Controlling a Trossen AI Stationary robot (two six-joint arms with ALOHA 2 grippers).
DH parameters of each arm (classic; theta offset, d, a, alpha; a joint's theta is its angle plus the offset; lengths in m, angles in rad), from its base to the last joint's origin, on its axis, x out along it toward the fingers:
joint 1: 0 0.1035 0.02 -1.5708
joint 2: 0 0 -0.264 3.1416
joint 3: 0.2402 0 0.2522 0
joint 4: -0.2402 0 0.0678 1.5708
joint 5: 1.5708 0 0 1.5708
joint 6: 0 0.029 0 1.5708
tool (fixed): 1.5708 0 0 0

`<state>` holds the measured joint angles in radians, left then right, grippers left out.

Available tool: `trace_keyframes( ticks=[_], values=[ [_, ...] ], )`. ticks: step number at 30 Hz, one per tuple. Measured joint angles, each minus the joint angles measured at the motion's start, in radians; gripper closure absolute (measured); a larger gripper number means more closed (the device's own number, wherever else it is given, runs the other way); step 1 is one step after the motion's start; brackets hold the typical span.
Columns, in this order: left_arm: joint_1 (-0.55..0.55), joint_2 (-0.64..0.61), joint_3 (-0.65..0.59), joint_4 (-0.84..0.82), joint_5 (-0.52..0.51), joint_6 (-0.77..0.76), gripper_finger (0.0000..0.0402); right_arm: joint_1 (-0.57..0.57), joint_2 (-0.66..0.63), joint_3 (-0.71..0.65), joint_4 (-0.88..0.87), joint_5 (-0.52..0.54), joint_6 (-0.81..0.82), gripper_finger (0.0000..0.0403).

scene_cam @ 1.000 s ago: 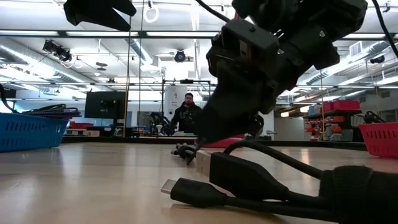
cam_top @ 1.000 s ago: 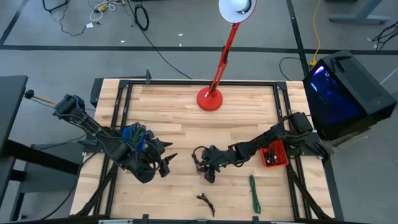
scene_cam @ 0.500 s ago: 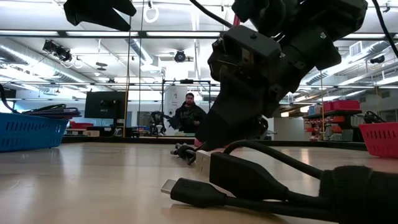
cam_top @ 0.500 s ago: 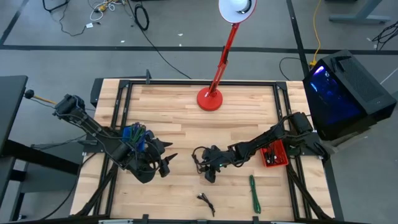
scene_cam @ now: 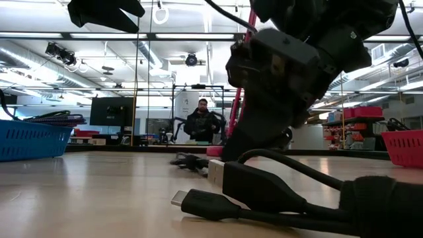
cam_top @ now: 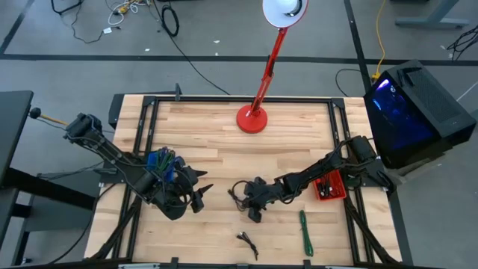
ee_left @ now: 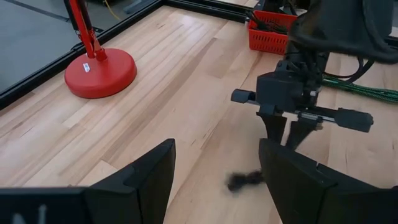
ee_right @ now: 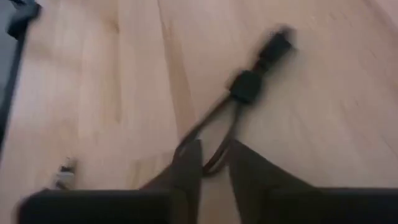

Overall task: Pick & Place USB Port
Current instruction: Put the black charger cable into the red bin

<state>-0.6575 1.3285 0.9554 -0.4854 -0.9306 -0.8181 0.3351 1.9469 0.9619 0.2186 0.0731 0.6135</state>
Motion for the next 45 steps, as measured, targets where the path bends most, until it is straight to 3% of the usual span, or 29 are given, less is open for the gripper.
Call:
trace_keyframes(
  ticks=[3, 16, 22, 28, 37, 41, 45],
  values=[
    [0.0, 0.0, 0.0, 0.0, 0.0, 0.0, 0.0165, -0.002, 0.0, 0.0, -0.01, -0.004, -0.023, 0.0391],
    [0.0, 0.0, 0.0, 0.0, 0.0, 0.002, 0.0165, -0.061, -0.037, 0.046, 0.0, -0.041, -0.098, 0.0402],
    [0.0, 0.0, 0.001, -0.006, 0.001, -0.008, 0.0165, -0.107, -0.116, 0.13, -0.26, -0.028, -0.162, 0.0402],
    [-0.002, 0.0, 0.001, -0.008, 0.011, -0.009, 0.0165, -0.109, -0.284, 0.186, -0.662, 0.124, -0.179, 0.0403],
    [-0.009, 0.0, 0.001, -0.008, 0.047, -0.026, 0.0165, 0.02, -0.642, 0.187, -1.243, 0.342, 0.125, 0.0403],
    [-0.009, 0.0, 0.001, -0.009, 0.05, -0.036, 0.0165, 0.15, -0.758, 0.187, -1.438, 0.422, 0.374, 0.0403],
    [-0.01, 0.0, 0.001, -0.009, 0.05, -0.036, 0.0165, 0.297, -0.793, 0.187, -1.597, 0.442, 0.609, 0.0403]
  ],
)
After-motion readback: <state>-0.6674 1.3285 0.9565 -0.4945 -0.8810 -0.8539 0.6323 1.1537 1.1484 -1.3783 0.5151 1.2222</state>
